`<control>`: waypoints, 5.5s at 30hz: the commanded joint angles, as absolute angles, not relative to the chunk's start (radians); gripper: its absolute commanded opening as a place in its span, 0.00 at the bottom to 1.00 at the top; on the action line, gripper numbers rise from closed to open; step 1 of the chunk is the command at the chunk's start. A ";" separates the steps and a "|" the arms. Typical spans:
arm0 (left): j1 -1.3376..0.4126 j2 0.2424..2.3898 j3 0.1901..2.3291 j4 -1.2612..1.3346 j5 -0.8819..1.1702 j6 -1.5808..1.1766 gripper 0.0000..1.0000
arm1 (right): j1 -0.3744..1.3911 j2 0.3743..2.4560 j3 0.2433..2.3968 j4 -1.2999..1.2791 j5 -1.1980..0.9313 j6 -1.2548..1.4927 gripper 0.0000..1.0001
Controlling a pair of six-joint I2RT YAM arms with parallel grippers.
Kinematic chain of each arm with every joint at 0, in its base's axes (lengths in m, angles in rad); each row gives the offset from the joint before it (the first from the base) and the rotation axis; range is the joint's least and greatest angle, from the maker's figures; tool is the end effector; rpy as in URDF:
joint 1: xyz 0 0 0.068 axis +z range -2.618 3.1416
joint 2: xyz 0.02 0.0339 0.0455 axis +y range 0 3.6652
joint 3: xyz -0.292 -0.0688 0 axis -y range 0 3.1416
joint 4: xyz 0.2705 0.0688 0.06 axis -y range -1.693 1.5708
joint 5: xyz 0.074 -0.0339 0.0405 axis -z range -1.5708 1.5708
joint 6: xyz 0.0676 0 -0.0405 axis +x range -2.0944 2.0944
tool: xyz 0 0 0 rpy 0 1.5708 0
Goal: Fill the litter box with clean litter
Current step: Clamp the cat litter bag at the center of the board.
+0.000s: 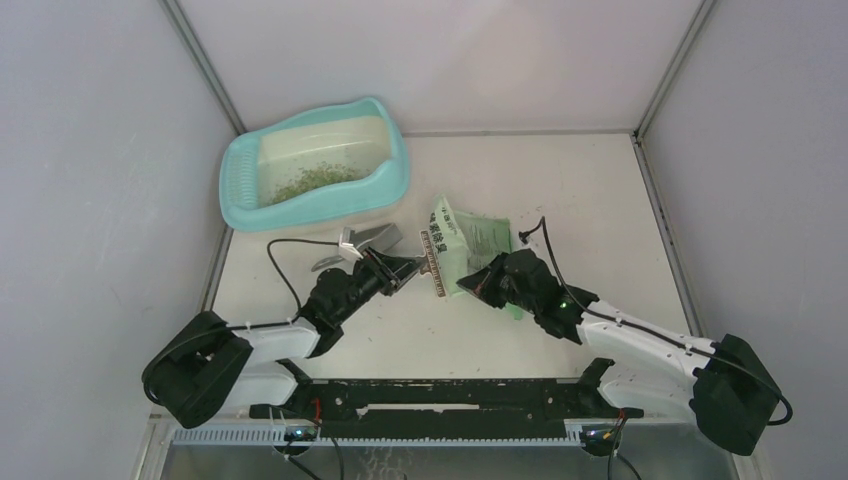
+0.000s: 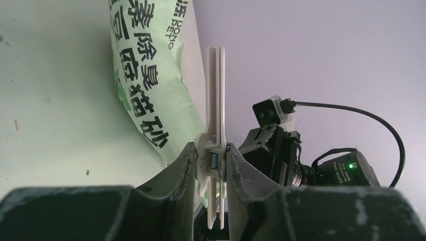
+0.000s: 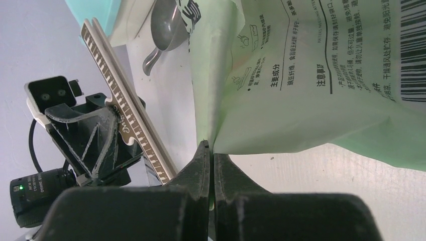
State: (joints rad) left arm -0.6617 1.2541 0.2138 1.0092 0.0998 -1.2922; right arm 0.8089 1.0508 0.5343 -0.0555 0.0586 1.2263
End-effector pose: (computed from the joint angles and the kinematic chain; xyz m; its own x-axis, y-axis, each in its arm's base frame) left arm 0.2001 -0.1644 0.1836 -0.6701 -0.6907 -0.2719 0.1662 0.2174 -0.9618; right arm 0.1815 0.1845 0.2089 -0.7741 0.5499 -0.3138 0.1193 0.6134 0.7807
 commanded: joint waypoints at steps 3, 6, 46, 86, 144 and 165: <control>-0.668 1.231 0.282 0.972 0.241 -1.283 0.00 | 0.772 1.025 0.600 0.107 -0.004 1.134 0.00; -0.676 1.252 0.257 1.068 0.360 -1.346 0.00 | 0.737 1.030 0.601 0.136 -0.037 1.107 0.00; -0.730 1.004 0.152 0.736 0.444 -1.584 0.00 | 0.649 1.163 0.587 0.406 -0.055 0.953 0.00; -0.733 1.073 0.182 0.801 0.363 -1.468 0.00 | 0.674 1.230 0.523 0.511 -0.122 1.093 0.00; -0.685 1.217 0.156 0.960 0.381 -1.471 0.00 | 0.648 1.243 0.474 0.581 -0.177 1.137 0.00; -0.667 1.297 0.144 1.042 0.373 -1.482 0.00 | 0.660 1.239 0.433 0.615 -0.192 1.160 0.00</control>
